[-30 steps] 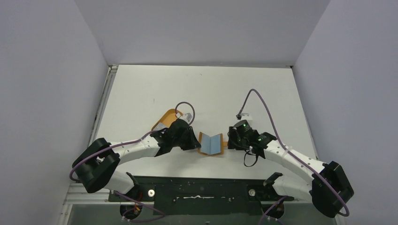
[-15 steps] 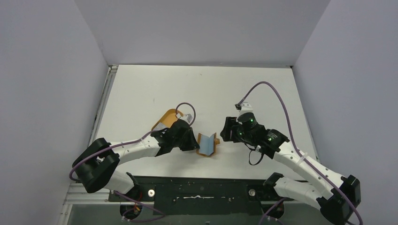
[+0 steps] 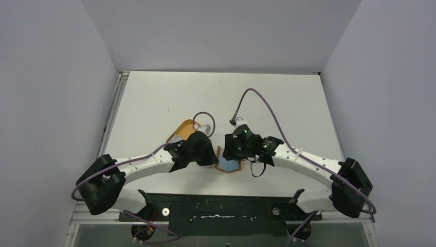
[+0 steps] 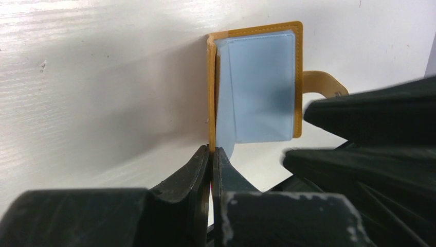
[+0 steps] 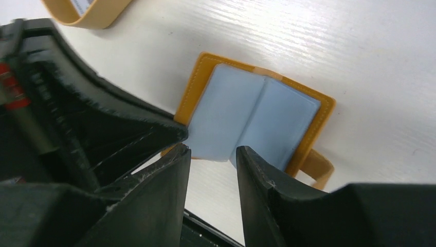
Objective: Put the credit cards into the card holder
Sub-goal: Open the card holder at the center of the board.
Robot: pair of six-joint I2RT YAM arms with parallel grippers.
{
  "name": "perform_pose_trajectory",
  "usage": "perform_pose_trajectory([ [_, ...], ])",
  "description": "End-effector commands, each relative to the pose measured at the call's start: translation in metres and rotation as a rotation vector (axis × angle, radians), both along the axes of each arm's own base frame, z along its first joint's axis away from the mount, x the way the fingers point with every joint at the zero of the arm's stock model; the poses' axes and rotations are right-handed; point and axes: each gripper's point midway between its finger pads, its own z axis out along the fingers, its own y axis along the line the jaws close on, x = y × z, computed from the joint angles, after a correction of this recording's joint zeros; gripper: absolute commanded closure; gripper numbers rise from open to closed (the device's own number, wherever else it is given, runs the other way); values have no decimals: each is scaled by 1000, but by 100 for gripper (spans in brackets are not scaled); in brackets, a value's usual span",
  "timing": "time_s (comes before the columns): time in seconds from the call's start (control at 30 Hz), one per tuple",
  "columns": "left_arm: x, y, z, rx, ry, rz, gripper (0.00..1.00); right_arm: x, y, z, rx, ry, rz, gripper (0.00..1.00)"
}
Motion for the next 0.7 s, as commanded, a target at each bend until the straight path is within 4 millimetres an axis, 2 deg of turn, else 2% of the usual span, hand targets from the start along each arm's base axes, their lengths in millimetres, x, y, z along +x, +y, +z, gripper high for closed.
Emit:
perform_pose_trajectory([
  [0.0,8,-8,23,-34,-61,-4,100,22,7,-12,17,4,-73,62],
  [0.13,5,-6,13,-23,-40,-8,100,23,-1,-55,-31,77,-82,66],
  [0.27,2,-5,8,-16,-23,-14,100,21,-11,-79,-87,108,-89,68],
  [0.5,5,0,9,-47,-21,-7,64,16,-29,-98,-129,130,-101,72],
  [0.67,15,-2,13,-124,-16,13,61,16,-30,-99,-134,121,-90,73],
])
